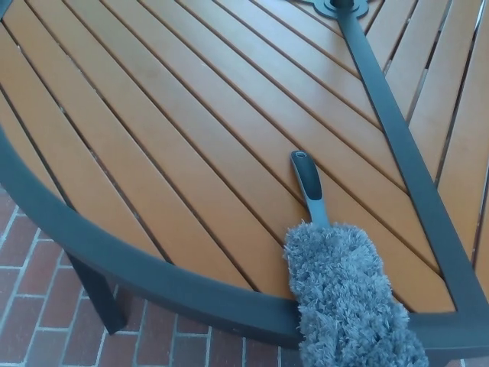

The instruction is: The robot uses its right hand to pick up the grey duster kept on the edge of the round table outside, turn around and walk towards the square table and place the duster in a container kept on the middle of the desk

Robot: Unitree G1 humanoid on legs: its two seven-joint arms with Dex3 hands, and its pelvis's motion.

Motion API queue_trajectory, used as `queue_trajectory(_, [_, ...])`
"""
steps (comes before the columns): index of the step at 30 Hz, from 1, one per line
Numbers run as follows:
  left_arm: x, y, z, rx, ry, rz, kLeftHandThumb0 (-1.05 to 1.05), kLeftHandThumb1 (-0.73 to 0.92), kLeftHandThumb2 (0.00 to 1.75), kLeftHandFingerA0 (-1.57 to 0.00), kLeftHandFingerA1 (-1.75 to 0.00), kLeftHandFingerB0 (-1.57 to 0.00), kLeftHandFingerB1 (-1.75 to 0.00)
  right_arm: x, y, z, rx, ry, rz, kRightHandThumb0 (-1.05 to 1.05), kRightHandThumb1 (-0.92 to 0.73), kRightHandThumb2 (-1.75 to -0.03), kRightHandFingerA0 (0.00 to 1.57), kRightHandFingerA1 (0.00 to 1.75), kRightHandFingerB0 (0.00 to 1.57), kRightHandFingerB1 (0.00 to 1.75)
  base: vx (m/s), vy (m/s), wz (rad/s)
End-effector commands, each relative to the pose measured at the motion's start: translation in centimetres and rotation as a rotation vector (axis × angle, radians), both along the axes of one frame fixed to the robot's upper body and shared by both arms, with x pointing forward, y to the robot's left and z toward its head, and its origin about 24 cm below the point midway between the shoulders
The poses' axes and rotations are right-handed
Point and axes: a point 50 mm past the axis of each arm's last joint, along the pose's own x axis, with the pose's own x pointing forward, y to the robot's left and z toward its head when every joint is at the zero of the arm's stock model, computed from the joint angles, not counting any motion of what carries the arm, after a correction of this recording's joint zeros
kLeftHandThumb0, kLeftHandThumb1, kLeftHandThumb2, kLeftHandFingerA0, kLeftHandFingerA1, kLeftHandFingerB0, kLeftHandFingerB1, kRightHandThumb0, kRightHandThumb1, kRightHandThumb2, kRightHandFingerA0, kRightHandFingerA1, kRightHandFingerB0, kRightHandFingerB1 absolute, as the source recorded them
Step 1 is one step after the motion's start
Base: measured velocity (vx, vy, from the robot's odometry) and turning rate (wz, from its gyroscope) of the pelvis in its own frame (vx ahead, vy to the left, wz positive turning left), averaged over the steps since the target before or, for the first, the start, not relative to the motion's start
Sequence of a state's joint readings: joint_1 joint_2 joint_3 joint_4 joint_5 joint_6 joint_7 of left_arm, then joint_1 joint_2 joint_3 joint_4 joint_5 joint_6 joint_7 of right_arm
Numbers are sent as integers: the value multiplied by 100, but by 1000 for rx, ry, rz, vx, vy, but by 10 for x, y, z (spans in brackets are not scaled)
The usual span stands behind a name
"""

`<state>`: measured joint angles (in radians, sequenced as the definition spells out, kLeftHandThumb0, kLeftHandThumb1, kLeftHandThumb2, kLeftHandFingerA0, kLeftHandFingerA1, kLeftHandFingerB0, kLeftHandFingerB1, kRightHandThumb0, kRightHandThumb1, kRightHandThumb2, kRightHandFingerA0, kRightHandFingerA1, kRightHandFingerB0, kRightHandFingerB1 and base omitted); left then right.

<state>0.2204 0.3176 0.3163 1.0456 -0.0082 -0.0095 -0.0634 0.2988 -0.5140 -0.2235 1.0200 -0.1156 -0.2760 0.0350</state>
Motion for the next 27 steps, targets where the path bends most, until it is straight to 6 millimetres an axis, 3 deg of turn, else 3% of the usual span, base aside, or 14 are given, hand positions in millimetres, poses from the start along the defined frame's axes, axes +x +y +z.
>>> queue_trajectory(1, [10,29,27,84,-287,46,2,47,110,-93,-91,-88,-67,10,-21,36,-91,-254,67,-1,-68,-84,94,68,70,51,0,0,0])
queue_trajectory(10, [10,28,27,98,-284,41,0,49,110,-92,-90,-88,-66,12,-21,38,-105,-301,63,0,-66,-88,97,71,69,49,0,0,0])
queue_trajectory(20, [10,28,26,94,-291,46,1,51,106,-92,-92,-87,-66,18,-22,41,-124,-368,36,-9,-70,-78,92,67,64,46,0,0,0])
queue_trajectory(22, [10,28,26,94,-295,47,-1,51,106,-92,-91,-87,-66,20,-23,42,-111,-398,9,-10,-72,-74,88,62,62,47,0,0,0])
queue_trajectory(23, [10,27,25,93,-294,47,-2,52,104,-94,-91,-88,-67,22,-25,45,-86,-427,-14,-23,-72,-61,72,57,51,39,0,0,0])
queue_trajectory(27, [10,26,24,91,-300,41,-2,52,105,-94,-91,-88,-69,25,-28,50,-27,-484,-44,-29,-70,-61,66,56,46,37,0,0,0])
